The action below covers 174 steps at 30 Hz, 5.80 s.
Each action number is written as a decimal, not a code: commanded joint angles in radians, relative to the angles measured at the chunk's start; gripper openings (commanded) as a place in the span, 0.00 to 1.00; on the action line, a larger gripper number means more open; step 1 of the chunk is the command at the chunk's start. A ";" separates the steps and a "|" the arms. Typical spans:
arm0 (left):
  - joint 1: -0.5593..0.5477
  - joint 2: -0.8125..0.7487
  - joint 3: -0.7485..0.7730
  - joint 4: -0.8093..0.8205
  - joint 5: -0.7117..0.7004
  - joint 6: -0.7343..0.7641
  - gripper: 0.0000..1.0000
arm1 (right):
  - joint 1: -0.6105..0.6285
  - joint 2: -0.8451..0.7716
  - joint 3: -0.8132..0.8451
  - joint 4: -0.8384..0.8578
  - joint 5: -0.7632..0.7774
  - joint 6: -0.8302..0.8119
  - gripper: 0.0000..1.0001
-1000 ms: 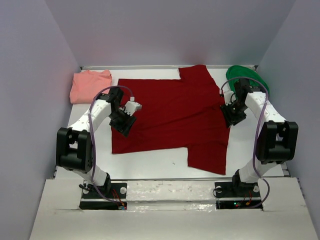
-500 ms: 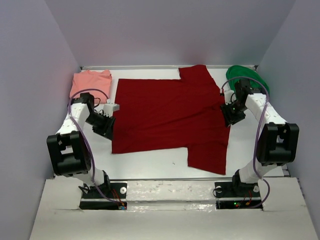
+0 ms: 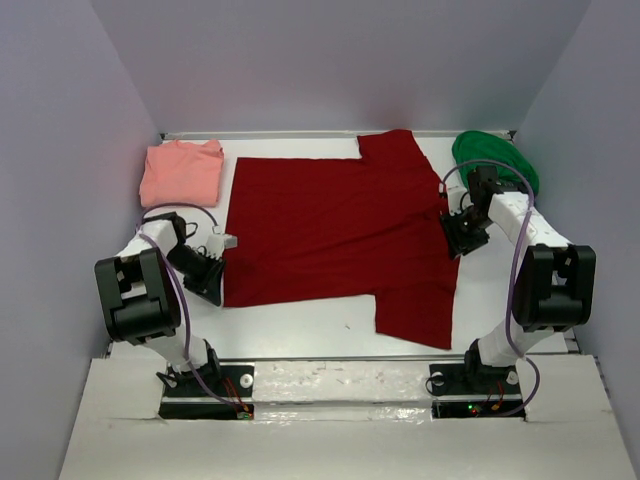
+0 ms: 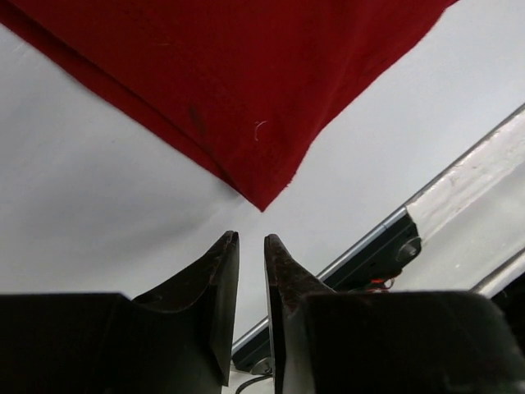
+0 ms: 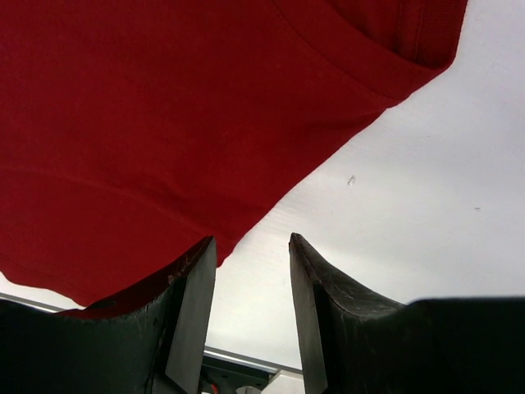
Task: Fold and stack the t-shirts
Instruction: Flatten out the tshirt, then grap the side of the flattened tshirt closest away from the robot with both arms, then fold the flattened tshirt in 1/3 of the way
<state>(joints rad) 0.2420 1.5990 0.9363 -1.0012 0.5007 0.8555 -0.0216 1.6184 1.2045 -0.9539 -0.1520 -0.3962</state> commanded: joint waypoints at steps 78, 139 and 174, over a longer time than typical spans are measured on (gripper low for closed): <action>-0.159 -0.162 -0.099 0.187 -0.045 -0.026 0.00 | -0.052 0.004 -0.097 -0.192 -0.156 -0.171 0.44; -0.170 -0.361 0.223 0.053 -0.080 -0.087 0.00 | -0.052 -0.129 0.070 -0.299 -0.067 -0.193 0.00; -0.276 -0.288 0.159 0.386 -0.280 -0.323 0.00 | -0.052 0.170 0.336 -0.137 -0.130 -0.081 0.00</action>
<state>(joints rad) 0.0044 1.2949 1.1065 -0.6704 0.2768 0.5747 -0.0719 1.7660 1.4803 -1.1278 -0.2607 -0.4931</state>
